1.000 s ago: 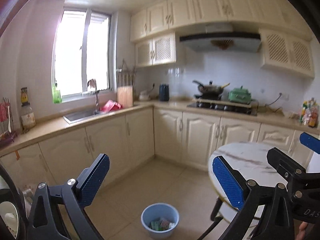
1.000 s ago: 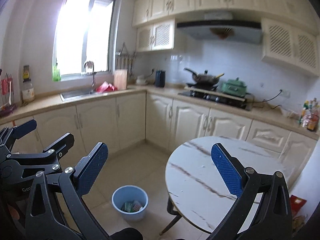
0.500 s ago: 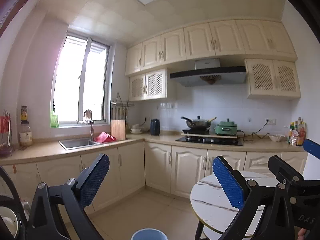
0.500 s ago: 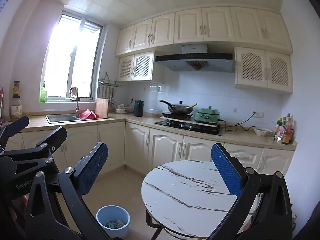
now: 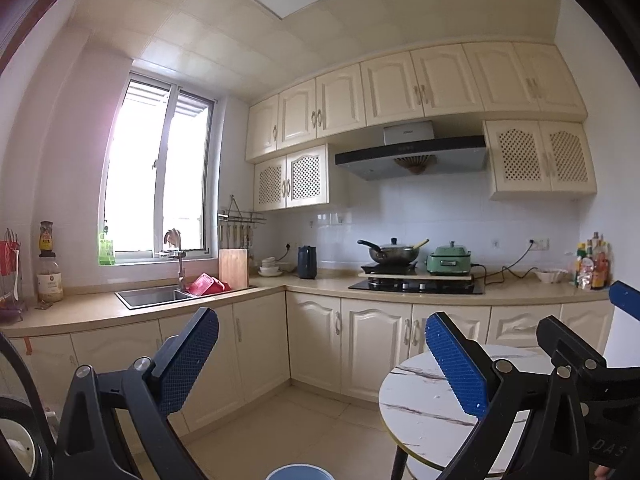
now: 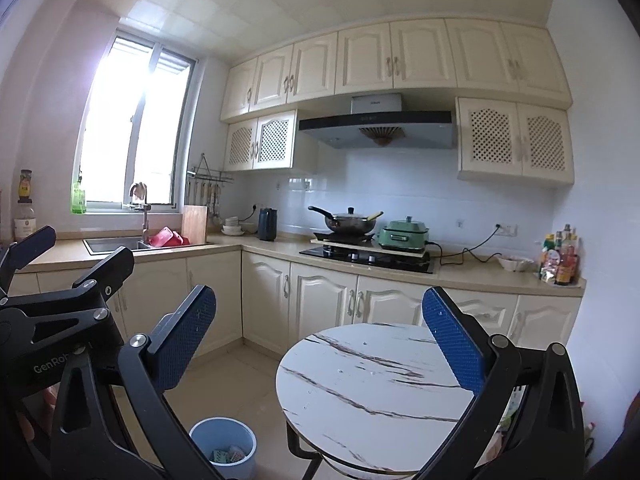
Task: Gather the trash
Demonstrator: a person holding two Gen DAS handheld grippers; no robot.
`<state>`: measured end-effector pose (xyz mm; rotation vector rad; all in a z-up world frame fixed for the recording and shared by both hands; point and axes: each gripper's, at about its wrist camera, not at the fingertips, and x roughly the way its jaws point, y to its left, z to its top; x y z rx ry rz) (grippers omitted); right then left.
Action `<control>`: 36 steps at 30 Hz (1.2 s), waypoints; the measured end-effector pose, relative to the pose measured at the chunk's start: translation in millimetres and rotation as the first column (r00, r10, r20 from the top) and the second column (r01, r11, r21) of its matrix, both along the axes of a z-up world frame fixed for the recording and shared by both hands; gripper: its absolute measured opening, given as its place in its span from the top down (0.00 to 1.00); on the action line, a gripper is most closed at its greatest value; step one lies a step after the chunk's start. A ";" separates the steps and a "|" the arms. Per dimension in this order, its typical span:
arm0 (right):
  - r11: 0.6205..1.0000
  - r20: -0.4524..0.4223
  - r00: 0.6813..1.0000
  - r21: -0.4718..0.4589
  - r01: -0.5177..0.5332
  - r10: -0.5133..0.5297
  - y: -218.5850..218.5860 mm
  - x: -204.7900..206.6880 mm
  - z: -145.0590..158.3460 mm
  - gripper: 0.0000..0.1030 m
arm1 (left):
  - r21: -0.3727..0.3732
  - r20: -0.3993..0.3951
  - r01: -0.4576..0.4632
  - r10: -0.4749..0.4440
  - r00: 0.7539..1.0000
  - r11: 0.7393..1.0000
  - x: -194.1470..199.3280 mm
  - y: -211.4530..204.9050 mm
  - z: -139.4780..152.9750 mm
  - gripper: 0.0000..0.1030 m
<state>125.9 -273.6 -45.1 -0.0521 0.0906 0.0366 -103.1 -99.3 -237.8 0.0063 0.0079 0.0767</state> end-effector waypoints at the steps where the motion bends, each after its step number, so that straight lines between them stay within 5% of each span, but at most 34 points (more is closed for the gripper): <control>1: 1.000 -0.002 1.000 0.001 0.000 0.000 -0.9 0.8 -0.4 0.00 | 0.001 -0.001 -0.001 0.001 1.000 1.000 2.5 0.1 1.9 0.01; 36: 0.999 -0.047 0.999 0.043 -0.006 0.008 -0.1 19.0 -14.0 0.00 | 0.029 -0.044 -0.010 0.011 0.999 1.000 95.8 44.5 56.2 0.01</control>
